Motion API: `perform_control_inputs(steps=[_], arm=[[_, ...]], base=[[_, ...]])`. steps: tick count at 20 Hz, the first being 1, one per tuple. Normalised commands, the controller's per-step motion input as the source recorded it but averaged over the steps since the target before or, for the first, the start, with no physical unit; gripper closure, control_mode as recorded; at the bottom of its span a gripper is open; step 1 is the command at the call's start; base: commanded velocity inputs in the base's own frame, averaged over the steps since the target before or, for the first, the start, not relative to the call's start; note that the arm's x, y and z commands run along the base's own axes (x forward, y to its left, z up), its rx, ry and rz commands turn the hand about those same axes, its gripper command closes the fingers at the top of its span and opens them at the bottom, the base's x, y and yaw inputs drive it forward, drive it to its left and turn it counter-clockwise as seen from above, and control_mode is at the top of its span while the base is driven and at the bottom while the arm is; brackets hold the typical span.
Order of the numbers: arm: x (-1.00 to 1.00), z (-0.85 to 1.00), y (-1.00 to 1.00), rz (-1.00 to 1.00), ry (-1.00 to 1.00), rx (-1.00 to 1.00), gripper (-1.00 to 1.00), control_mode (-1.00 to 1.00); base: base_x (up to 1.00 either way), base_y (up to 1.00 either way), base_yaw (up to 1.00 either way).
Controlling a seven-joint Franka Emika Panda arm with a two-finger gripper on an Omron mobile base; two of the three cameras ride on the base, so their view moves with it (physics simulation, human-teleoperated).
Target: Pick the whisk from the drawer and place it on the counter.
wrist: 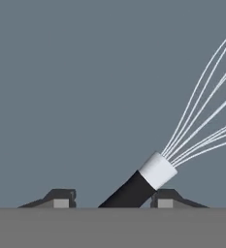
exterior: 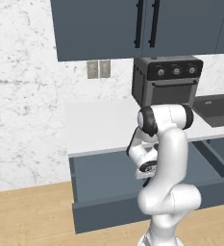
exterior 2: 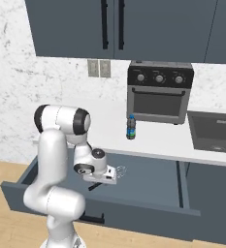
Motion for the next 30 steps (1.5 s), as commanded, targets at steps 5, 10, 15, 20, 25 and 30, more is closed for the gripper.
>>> perform_control_inputs(steps=[5,10,15,20,25,30], arm=[[-0.42,0.11,-0.1,-0.11,0.0,0.02,1.0,-1.0],[0.19,0.53,0.04,-0.21,0.0,0.05,1.0,-1.0],[0.17,0.8,0.0,-0.34,0.0,0.02,1.0,-1.0],[0.1,1.0,-0.04,-0.3,0.05,0.02,1.0,-1.0],[0.28,1.0,-0.1,-0.13,0.07,0.02,1.0,-1.0],[0.59,1.0,-0.27,-0.02,0.07,0.01,1.0,-1.0]], base=[[0.0,0.0,0.0],[0.0,0.0,0.0],[0.0,0.0,0.0],[0.0,0.0,0.0],[0.0,0.0,0.0],[0.0,0.0,0.0]])
